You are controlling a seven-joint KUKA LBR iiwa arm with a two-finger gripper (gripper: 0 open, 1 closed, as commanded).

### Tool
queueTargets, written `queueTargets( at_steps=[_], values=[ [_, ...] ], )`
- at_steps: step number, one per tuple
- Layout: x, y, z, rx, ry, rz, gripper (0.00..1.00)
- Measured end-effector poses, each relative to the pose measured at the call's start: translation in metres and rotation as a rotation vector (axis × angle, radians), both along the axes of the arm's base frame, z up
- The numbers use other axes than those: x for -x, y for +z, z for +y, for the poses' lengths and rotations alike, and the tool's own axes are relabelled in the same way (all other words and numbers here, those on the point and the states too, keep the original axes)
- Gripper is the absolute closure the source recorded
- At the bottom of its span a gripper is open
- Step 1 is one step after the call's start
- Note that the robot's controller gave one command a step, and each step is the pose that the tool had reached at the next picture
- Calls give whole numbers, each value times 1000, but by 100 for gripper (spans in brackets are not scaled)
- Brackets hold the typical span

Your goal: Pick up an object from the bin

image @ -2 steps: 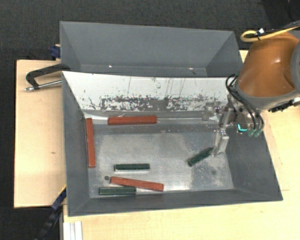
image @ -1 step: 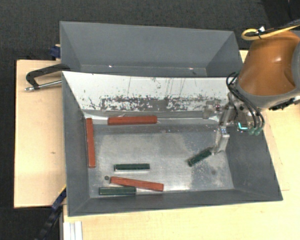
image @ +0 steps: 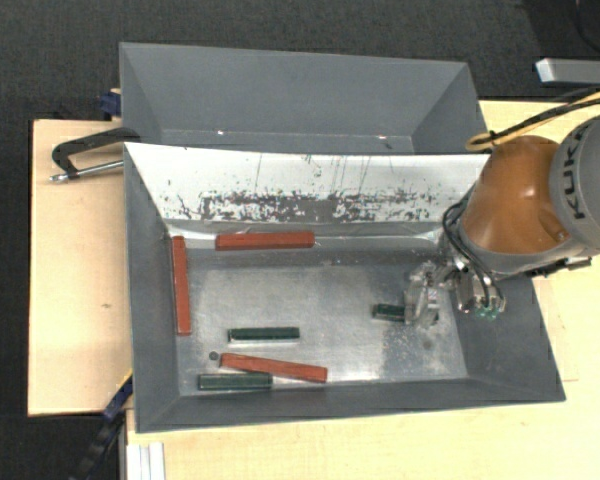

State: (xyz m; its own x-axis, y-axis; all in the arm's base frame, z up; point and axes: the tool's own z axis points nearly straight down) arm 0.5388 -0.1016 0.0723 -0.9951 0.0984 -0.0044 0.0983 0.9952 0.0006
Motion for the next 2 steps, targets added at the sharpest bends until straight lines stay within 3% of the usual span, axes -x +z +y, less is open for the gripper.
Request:
queueTargets(
  at_steps=[1,2],
  values=[
    [0,-1,1,0,1,2,0],
    [1,-1,1,0,1,2,0]
  ],
)
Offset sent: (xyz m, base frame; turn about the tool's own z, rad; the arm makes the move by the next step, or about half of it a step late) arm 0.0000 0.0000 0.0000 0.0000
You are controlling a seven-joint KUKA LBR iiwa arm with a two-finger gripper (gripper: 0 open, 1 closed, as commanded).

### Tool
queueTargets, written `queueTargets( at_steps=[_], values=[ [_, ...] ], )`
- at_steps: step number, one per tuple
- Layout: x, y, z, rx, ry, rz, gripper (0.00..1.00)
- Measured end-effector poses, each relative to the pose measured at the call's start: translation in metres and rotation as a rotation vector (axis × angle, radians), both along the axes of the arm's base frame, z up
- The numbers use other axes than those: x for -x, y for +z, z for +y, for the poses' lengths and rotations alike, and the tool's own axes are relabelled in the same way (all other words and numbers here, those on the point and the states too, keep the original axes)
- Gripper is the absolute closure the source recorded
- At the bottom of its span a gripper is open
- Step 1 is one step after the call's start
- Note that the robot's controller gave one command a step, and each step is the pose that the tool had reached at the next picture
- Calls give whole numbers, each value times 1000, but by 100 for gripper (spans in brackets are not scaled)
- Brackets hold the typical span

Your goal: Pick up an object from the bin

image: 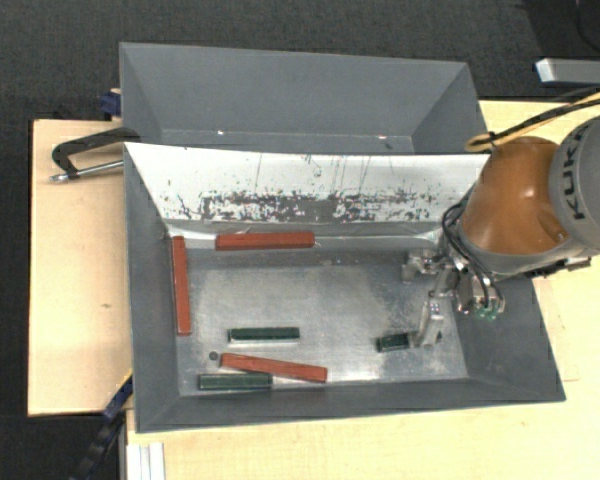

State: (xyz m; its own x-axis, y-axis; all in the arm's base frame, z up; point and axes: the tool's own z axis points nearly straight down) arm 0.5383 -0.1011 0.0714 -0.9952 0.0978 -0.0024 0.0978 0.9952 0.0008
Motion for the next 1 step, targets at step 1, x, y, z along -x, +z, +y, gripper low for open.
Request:
queueTargets(
  at_steps=[1],
  values=[
    [5,32,-4,0,-26,0,0]
  ],
)
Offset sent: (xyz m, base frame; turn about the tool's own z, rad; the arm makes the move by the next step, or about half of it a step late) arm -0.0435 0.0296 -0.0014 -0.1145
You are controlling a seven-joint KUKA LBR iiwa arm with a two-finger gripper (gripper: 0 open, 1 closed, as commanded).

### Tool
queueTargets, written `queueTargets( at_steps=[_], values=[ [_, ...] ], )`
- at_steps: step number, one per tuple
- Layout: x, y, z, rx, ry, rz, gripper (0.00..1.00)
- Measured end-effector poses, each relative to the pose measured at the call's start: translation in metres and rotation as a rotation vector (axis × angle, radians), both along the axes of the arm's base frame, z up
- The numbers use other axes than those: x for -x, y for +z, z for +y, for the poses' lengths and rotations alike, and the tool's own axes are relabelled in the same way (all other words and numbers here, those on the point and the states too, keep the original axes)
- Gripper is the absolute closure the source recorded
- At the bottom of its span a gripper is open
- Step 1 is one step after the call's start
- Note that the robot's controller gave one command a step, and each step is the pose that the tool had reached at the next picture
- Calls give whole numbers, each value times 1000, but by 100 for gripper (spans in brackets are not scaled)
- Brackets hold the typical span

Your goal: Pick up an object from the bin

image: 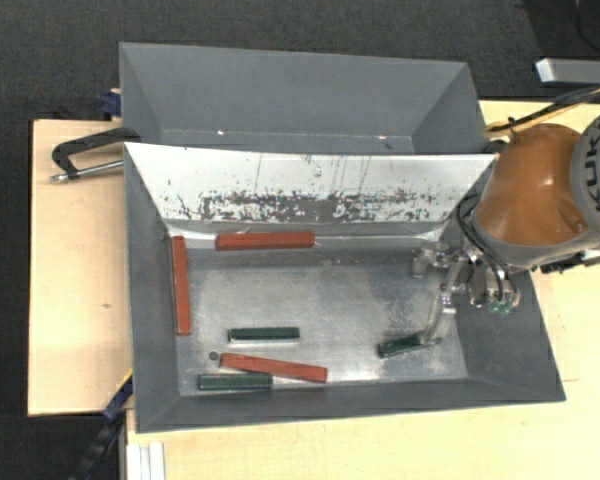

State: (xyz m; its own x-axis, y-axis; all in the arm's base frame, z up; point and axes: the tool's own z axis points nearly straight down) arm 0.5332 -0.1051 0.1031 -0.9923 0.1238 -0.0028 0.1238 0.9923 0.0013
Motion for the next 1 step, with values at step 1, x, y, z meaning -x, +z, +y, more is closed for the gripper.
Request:
queueTargets(
  at_steps=[1],
  values=[
    [37,-31,34,1,140,0,100]
  ],
)
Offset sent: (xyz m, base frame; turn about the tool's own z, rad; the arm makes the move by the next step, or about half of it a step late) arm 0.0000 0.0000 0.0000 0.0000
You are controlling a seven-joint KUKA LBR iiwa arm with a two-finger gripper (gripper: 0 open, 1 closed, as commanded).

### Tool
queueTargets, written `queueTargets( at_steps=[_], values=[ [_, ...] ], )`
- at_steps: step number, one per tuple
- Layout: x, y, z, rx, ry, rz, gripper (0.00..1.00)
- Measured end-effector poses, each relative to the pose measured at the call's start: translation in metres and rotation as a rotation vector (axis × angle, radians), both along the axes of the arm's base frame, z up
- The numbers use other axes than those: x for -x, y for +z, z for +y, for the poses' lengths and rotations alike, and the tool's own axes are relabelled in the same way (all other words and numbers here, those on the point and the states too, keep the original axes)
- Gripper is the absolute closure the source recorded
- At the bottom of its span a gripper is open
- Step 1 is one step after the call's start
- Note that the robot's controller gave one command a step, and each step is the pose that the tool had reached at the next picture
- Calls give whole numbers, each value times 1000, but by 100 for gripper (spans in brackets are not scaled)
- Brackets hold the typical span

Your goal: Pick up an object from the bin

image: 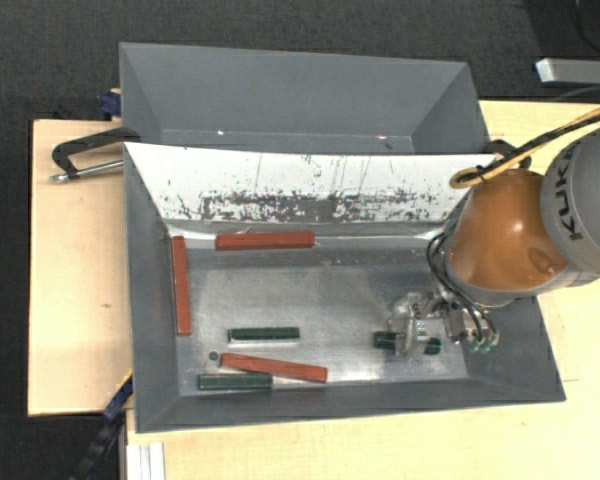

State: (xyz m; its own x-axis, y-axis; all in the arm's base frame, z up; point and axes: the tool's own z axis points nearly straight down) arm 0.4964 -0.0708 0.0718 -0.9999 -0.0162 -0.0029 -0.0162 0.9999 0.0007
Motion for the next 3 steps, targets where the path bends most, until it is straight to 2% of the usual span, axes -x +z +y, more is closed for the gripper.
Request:
queueTargets(
  at_steps=[1,2,3],
  values=[
    [0,0,0,0,0,0,100],
    [-22,69,4,1,-4,-2,100],
    [-22,69,5,1,-4,-2,0]
  ],
)
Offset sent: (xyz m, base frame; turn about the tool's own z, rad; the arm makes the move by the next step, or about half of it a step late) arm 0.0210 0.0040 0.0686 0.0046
